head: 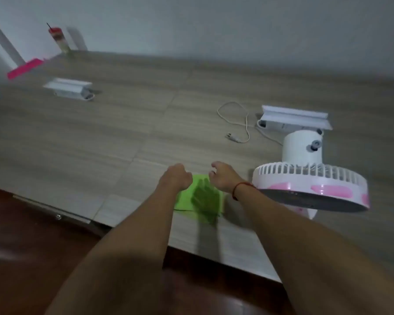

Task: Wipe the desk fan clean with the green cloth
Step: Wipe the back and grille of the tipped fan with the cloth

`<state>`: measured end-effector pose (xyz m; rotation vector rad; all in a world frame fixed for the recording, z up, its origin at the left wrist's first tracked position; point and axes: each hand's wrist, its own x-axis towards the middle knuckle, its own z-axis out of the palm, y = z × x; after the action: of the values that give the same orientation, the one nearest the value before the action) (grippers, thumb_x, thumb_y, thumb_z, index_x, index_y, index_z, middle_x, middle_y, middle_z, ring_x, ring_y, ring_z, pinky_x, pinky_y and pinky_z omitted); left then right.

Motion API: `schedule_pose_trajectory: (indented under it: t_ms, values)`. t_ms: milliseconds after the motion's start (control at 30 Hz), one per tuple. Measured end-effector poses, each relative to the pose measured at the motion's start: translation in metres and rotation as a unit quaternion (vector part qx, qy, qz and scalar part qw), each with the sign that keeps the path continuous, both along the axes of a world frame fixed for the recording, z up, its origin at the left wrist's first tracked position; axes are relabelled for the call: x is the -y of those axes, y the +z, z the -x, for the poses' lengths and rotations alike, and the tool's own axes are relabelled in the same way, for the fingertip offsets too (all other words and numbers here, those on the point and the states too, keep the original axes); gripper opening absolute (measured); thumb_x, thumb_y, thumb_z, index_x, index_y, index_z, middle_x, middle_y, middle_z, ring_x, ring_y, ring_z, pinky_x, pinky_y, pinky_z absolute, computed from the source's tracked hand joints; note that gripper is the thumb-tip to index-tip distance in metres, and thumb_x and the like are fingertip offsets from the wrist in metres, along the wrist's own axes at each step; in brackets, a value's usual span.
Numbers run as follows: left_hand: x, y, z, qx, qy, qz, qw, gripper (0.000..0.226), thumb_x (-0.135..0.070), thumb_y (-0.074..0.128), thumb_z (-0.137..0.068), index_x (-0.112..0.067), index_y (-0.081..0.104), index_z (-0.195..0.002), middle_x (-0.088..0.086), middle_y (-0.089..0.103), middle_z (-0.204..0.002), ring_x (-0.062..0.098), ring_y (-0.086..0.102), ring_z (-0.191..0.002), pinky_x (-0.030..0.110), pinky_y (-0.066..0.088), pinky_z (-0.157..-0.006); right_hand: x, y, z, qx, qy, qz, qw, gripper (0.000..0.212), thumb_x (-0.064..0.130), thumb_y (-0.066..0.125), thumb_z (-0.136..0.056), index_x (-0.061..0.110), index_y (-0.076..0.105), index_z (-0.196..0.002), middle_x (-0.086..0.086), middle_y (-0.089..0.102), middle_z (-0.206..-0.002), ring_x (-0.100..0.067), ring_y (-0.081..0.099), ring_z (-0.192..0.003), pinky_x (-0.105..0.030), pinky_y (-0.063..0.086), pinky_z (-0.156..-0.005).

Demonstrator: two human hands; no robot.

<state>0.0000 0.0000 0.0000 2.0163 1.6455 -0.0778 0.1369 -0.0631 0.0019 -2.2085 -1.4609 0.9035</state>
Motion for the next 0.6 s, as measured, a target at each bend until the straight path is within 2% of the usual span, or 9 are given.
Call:
schedule_pose_trajectory:
  t_ms: [67,167,267,333,400,500,600]
  values:
    - [0.001,-0.020,0.000,-0.001,0.015,0.039,0.999,0.058,-0.035,0.046,-0.097,0.000,0.038,-0.142,0.020,0.039,-0.149,0.034,0.040,-0.137,0.039,0.036,-0.111,0.000,-0.020,0.002,-0.008,-0.032,0.027,0.999,0.045,0.024,0.046,-0.094,0.000,0.047,-0.133,-0.021,0.048,-0.142,-0.034,0.047,-0.131,-0.038,0.040,-0.109]
    - [0.002,-0.057,0.003,-0.009,0.033,0.067,0.997,0.055,-0.036,0.049,-0.095,0.002,0.045,-0.134,0.023,0.048,-0.141,0.038,0.047,-0.130,0.039,0.041,-0.104,0.004,-0.055,0.005,-0.014,-0.084,0.062,0.994,0.042,0.024,0.049,-0.091,-0.001,0.050,-0.125,-0.024,0.052,-0.135,-0.038,0.051,-0.124,-0.038,0.045,-0.100]
    - [-0.003,-0.083,0.004,0.007,0.074,0.044,0.996,0.057,-0.039,0.052,-0.092,0.002,0.047,-0.131,0.023,0.050,-0.137,0.038,0.050,-0.125,0.040,0.043,-0.101,-0.001,-0.078,0.005,0.001,-0.145,0.061,0.988,0.044,0.025,0.054,-0.089,-0.002,0.047,-0.124,-0.025,0.050,-0.132,-0.040,0.048,-0.124,-0.038,0.043,-0.100]
    - [-0.008,-0.095,0.002,0.052,0.125,0.032,0.990,0.060,-0.042,0.055,-0.090,0.001,0.046,-0.131,0.022,0.051,-0.135,0.038,0.050,-0.125,0.041,0.043,-0.101,-0.006,-0.089,0.003,-0.032,-0.208,0.047,0.976,0.051,0.027,0.060,-0.087,-0.002,0.045,-0.126,-0.024,0.047,-0.135,-0.039,0.046,-0.127,-0.040,0.042,-0.102]
    - [-0.007,-0.103,-0.004,0.099,0.173,0.042,0.979,0.060,-0.048,0.056,-0.088,-0.001,0.049,-0.126,0.021,0.056,-0.129,0.038,0.054,-0.121,0.041,0.045,-0.100,-0.013,-0.095,0.002,-0.087,-0.258,0.038,0.962,0.059,0.031,0.067,-0.083,-0.003,0.045,-0.125,-0.023,0.050,-0.134,-0.038,0.051,-0.123,-0.040,0.045,-0.099]
    - [-0.005,-0.111,-0.013,0.069,0.160,0.049,0.984,0.062,-0.051,0.049,-0.090,0.002,0.053,-0.123,0.025,0.058,-0.127,0.040,0.055,-0.120,0.042,0.045,-0.099,-0.018,-0.100,0.002,-0.082,-0.227,0.069,0.968,0.050,0.037,0.064,-0.084,-0.002,0.059,-0.116,-0.022,0.062,-0.125,-0.036,0.059,-0.117,-0.038,0.049,-0.094]
    - [-0.005,-0.108,-0.017,0.047,0.131,0.048,0.989,0.059,-0.044,0.037,-0.097,0.004,0.047,-0.130,0.028,0.052,-0.134,0.042,0.050,-0.125,0.042,0.040,-0.104,-0.017,-0.093,0.009,-0.088,-0.212,0.047,0.972,0.044,0.033,0.053,-0.093,-0.002,0.057,-0.119,-0.025,0.060,-0.126,-0.038,0.055,-0.119,-0.038,0.044,-0.097]
